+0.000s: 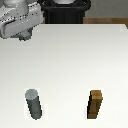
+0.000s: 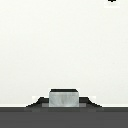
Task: Put the loop with the handle onto the peg.
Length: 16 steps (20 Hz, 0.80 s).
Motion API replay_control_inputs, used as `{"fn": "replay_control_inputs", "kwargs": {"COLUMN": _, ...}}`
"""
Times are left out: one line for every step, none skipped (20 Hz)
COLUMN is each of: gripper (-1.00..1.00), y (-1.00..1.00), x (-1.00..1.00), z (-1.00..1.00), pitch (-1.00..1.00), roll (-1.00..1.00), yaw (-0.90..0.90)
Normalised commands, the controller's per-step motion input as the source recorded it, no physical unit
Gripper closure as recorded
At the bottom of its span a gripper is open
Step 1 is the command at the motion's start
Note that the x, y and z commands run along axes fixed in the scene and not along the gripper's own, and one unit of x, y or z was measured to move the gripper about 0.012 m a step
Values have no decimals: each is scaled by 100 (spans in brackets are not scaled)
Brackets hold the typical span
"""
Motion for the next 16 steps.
{"fn": "replay_control_inputs", "kwargs": {"gripper": 100, "y": 0, "x": 0, "z": 0, "pitch": 0, "roll": 0, "yaw": 100}}
{"fn": "replay_control_inputs", "kwargs": {"gripper": 100, "y": 0, "x": 0, "z": 0, "pitch": 0, "roll": 0, "yaw": 90}}
{"fn": "replay_control_inputs", "kwargs": {"gripper": 100, "y": 0, "x": 0, "z": 0, "pitch": 0, "roll": 0, "yaw": 90}}
{"fn": "replay_control_inputs", "kwargs": {"gripper": 100, "y": 0, "x": 0, "z": 0, "pitch": 0, "roll": 0, "yaw": 100}}
{"fn": "replay_control_inputs", "kwargs": {"gripper": 100, "y": 0, "x": 0, "z": 0, "pitch": 0, "roll": 0, "yaw": 90}}
{"fn": "replay_control_inputs", "kwargs": {"gripper": 100, "y": 0, "x": 0, "z": 0, "pitch": 0, "roll": 0, "yaw": 90}}
{"fn": "replay_control_inputs", "kwargs": {"gripper": 100, "y": 0, "x": 0, "z": 0, "pitch": 0, "roll": 0, "yaw": 90}}
{"fn": "replay_control_inputs", "kwargs": {"gripper": 100, "y": 0, "x": 0, "z": 0, "pitch": 0, "roll": 0, "yaw": 100}}
{"fn": "replay_control_inputs", "kwargs": {"gripper": 100, "y": 0, "x": 0, "z": 0, "pitch": 0, "roll": 0, "yaw": 90}}
{"fn": "replay_control_inputs", "kwargs": {"gripper": 100, "y": 0, "x": 0, "z": 0, "pitch": 0, "roll": 0, "yaw": 100}}
{"fn": "replay_control_inputs", "kwargs": {"gripper": 100, "y": 0, "x": 0, "z": 0, "pitch": 0, "roll": 0, "yaw": 90}}
{"fn": "replay_control_inputs", "kwargs": {"gripper": 100, "y": 0, "x": 0, "z": 0, "pitch": 0, "roll": 0, "yaw": 90}}
{"fn": "replay_control_inputs", "kwargs": {"gripper": 100, "y": 0, "x": 0, "z": 0, "pitch": 0, "roll": 0, "yaw": 100}}
{"fn": "replay_control_inputs", "kwargs": {"gripper": 100, "y": 0, "x": 0, "z": 0, "pitch": 0, "roll": 0, "yaw": 90}}
{"fn": "replay_control_inputs", "kwargs": {"gripper": 100, "y": 0, "x": 0, "z": 0, "pitch": 0, "roll": 0, "yaw": 90}}
{"fn": "replay_control_inputs", "kwargs": {"gripper": 100, "y": 0, "x": 0, "z": 0, "pitch": 0, "roll": 0, "yaw": 90}}
